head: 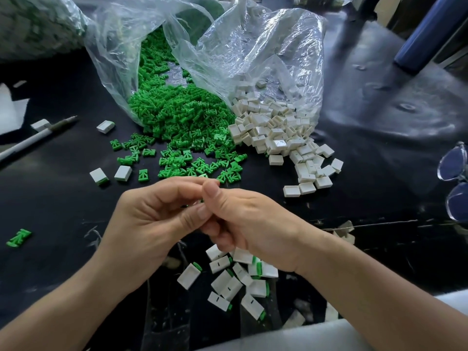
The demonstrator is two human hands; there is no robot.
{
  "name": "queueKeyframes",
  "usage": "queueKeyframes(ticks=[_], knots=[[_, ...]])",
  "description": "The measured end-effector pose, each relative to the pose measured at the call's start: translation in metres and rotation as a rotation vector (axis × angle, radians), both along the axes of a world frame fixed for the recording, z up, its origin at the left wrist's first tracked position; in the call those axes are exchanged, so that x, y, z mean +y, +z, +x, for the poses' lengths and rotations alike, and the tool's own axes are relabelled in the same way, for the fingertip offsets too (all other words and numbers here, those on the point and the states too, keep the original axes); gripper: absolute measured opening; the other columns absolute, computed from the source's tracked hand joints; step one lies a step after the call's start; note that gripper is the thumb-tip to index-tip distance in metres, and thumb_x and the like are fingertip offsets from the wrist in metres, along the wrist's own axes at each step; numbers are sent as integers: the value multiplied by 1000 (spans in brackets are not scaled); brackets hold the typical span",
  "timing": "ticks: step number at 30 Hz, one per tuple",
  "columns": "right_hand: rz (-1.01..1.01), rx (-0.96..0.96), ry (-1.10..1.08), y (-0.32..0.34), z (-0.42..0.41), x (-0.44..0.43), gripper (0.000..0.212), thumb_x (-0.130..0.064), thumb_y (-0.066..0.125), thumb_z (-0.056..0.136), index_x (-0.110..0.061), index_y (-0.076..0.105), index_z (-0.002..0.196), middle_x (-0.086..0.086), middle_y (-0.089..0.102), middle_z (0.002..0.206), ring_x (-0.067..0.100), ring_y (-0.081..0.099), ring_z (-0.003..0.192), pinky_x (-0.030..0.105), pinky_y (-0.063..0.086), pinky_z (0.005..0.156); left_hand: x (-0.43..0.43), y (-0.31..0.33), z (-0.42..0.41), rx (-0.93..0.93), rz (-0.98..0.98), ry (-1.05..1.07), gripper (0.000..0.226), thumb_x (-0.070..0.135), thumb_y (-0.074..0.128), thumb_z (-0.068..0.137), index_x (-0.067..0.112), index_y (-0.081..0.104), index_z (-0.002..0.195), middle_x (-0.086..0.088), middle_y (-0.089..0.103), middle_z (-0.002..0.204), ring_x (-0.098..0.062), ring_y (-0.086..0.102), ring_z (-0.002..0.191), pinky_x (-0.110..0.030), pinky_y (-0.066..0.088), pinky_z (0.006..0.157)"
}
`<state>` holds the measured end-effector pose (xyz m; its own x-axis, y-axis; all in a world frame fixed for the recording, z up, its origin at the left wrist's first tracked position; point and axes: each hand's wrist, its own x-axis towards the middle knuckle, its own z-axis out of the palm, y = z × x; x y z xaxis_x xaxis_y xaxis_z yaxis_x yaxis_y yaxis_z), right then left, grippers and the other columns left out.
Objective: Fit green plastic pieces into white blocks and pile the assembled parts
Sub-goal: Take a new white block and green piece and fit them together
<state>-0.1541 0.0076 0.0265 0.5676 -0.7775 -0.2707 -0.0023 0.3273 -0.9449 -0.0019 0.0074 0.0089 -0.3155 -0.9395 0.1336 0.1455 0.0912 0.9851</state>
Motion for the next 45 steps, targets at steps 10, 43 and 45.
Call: queueKeyframes(ticks=[10,43,45], knots=[[-30,28,7,1,-1,-2,58,-36,35,93,15,46,119,-4,33,63,5,31,54,13,29,50,2,6,-3,-120,-16,-16,37,57,72,62,33,73,91,4,71,103,-12,70,84,-37,57,77],[-353,411,-41,-4,-3,-2,37,-37,34,97,-15,56,117,-22,43,72,-13,43,65,12,32,65,0,6,-1,81,214,-18,50,45,85,47,14,77,86,-9,72,101,-22,68,95,-22,54,74],[-364,426,-39,-3,-2,-1,38,-37,34,97,-15,54,120,-18,53,90,-8,47,81,16,38,76,0,5,-2,101,228,-15,50,44,85,46,13,77,85,-9,72,101,-22,69,95,-22,54,73]])
